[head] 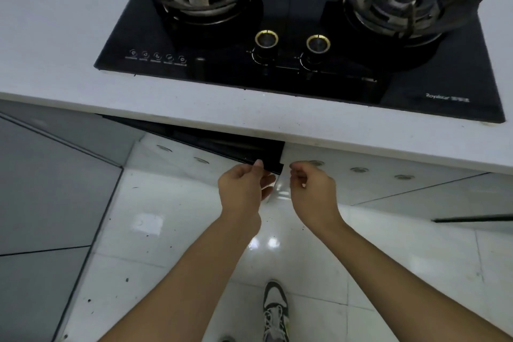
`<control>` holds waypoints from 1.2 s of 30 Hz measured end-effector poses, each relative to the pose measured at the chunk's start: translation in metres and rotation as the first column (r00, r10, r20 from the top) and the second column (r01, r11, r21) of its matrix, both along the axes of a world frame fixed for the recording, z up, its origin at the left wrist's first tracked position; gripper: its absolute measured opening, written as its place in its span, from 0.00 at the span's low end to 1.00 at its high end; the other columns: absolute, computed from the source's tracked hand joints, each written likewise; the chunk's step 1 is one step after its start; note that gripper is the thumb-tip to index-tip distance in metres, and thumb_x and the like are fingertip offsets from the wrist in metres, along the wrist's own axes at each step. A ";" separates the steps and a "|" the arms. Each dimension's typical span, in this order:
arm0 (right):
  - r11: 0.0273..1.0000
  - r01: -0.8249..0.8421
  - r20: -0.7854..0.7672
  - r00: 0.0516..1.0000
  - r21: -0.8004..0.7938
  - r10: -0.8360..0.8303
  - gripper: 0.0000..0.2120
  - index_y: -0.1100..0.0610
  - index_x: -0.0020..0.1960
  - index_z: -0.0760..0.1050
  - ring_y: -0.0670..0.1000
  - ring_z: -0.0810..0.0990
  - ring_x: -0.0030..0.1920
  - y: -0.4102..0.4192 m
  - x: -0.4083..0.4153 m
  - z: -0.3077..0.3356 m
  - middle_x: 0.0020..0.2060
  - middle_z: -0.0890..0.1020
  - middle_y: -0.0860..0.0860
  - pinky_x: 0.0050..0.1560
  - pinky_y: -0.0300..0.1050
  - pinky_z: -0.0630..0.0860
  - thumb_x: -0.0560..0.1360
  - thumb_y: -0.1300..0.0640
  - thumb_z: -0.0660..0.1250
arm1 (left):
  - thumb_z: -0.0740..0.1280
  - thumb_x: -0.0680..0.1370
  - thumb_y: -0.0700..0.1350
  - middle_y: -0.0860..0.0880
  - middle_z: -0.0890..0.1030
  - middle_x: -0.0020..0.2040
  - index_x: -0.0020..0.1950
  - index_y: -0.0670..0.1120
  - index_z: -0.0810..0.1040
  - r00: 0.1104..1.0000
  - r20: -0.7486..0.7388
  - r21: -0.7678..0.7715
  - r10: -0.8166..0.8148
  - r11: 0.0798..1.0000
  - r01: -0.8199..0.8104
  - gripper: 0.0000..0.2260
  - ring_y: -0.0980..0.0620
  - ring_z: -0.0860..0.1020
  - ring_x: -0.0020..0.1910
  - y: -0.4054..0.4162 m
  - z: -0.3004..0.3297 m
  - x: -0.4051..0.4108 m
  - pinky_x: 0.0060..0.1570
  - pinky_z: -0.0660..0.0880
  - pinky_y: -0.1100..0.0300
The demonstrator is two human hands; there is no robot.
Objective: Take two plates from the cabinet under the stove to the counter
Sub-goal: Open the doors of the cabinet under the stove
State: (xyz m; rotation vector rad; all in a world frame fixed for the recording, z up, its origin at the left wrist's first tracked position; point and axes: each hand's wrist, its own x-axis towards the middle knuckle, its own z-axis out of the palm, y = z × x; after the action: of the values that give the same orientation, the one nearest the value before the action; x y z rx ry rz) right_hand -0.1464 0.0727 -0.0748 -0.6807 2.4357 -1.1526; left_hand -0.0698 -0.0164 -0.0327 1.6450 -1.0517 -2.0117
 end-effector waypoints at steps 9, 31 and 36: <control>0.994 0.020 0.343 0.939 -0.110 0.019 0.22 0.58 0.61 0.78 0.33 0.79 0.48 -0.005 0.008 -0.016 0.52 0.82 0.46 0.56 0.26 0.72 0.73 0.74 0.58 | 0.68 0.76 0.39 0.41 0.85 0.43 0.47 0.41 0.81 0.992 -0.048 0.137 0.114 0.985 -0.107 0.03 0.50 0.83 0.37 0.003 0.000 0.001 0.34 0.80 0.62; 0.997 0.019 0.353 0.936 -0.080 0.010 0.33 0.33 0.40 0.79 0.36 0.81 0.43 0.029 0.194 -0.024 0.38 0.82 0.28 0.44 0.29 0.77 0.71 0.74 0.60 | 0.67 0.77 0.38 0.45 0.81 0.32 0.41 0.41 0.83 0.993 0.004 0.005 -0.120 0.993 0.120 0.07 0.52 0.78 0.31 0.008 -0.007 0.187 0.38 0.81 0.60; 0.992 -0.001 0.371 0.927 -0.127 0.048 0.24 0.51 0.59 0.79 0.38 0.79 0.54 0.020 0.268 -0.026 0.50 0.81 0.35 0.59 0.35 0.75 0.72 0.73 0.60 | 0.67 0.77 0.38 0.44 0.81 0.35 0.44 0.40 0.83 0.991 0.044 -0.056 -0.130 0.990 0.132 0.06 0.51 0.77 0.33 -0.006 -0.008 0.247 0.44 0.80 0.55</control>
State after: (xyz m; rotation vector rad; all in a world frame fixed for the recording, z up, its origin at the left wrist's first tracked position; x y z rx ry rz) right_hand 0.1217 0.0922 -0.1008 -0.4720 2.0442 -1.2998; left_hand 0.1769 -0.0220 -0.0403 1.6312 -1.2507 -2.0156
